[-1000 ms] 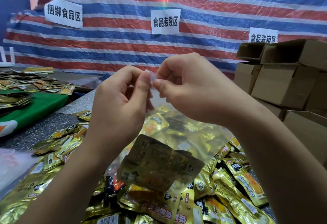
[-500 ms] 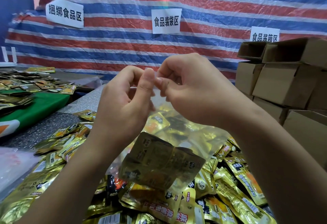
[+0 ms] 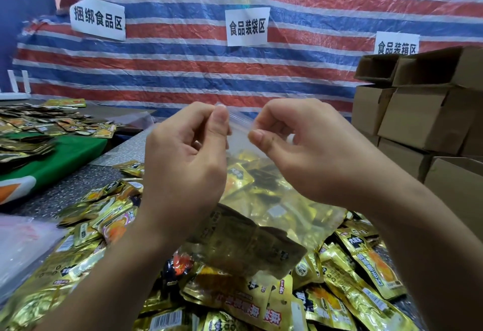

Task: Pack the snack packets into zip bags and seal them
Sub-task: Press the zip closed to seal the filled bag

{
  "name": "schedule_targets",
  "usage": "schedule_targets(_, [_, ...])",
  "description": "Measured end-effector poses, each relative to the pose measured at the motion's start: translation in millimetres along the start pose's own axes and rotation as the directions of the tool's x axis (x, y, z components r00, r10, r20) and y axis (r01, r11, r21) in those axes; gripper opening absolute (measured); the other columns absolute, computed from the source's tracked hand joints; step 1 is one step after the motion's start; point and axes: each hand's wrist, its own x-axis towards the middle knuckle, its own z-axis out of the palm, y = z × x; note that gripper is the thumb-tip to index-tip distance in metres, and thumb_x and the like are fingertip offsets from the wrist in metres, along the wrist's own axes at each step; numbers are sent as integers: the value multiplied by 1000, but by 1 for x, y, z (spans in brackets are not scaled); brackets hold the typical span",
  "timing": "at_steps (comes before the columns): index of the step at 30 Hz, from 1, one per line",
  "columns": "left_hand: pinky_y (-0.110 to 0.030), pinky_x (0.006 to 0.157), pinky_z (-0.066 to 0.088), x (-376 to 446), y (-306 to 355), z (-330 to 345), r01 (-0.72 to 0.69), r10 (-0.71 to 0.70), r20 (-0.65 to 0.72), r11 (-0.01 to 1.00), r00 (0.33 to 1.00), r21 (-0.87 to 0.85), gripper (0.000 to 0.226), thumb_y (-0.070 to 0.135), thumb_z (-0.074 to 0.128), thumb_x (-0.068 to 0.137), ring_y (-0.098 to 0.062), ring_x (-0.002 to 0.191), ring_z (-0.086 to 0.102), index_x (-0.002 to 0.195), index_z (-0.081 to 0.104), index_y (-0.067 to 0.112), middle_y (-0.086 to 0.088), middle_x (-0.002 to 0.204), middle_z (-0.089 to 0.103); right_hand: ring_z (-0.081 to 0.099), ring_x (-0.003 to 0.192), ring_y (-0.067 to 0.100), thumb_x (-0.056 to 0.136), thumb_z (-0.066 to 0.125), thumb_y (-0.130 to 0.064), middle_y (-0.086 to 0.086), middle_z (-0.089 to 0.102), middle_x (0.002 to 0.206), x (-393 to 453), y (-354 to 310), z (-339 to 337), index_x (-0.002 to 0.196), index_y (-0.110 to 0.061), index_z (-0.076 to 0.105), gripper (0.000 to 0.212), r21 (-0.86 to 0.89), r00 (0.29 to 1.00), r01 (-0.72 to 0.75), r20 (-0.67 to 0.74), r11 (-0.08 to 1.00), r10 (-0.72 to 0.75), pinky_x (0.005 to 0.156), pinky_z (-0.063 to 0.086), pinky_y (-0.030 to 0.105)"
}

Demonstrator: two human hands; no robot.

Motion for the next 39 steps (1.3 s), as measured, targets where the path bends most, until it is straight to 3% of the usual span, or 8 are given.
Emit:
schedule_targets(11, [-43,52,39,1,7,-8,-13,18,-139,999,990,35,33,19,49,103,-24,57,52,76,60,6,-10,65,57,57,69,0,84,52,-49,-14,63,74,-21,20,-14,78,-30,63,22,20,1000,-15,-17,1000,15,58,42,17])
schedule_targets(17, [-44,52,41,2,5,-8,-8,18,-164,998,986,61,32,22,50,103,-23,57,54,75,61,12,-4,65,59,57,67,-10,90,60,-37,-31,62,79,-32,34,-15,74,-37,59,16,43,1000,-19,10,999,19,62,39,4])
schedule_targets(23, [-43,54,42,4,1,-9,-25,39,-176,996,984,83,34,24,50,102,-20,58,55,75,63,9,-4,66,60,60,75,-3,86,56,-48,-27,64,85,-41,41,-16,77,-39,60,14,55,1000,9,5,998,-10,68,44,9])
schedule_targets(27, [-41,54,42,5,0,-8,-26,40,-183,997,982,79,36,23,50,103,-20,59,55,75,63,6,-5,66,61,51,58,5,82,48,-54,-18,61,77,-45,42,-11,76,-38,56,18,73,998,54,-36,996,-52,49,40,16])
schedule_targets(34, [-43,53,39,6,-1,-10,-40,54,-179,996,982,83,38,23,49,103,-23,56,52,73,62,3,-8,64,59,41,52,7,96,54,-34,-12,52,70,-48,48,-4,81,-38,50,17,83,985,165,-69,983,-159,46,31,15])
schedule_targets(39, [-42,52,39,9,-2,-13,-65,79,-165,994,983,88,38,24,49,103,-24,56,52,75,62,2,-11,65,59,38,52,4,97,52,-35,-12,49,69,-51,49,-2,84,-34,50,14,148,975,221,-40,964,-218,48,31,14])
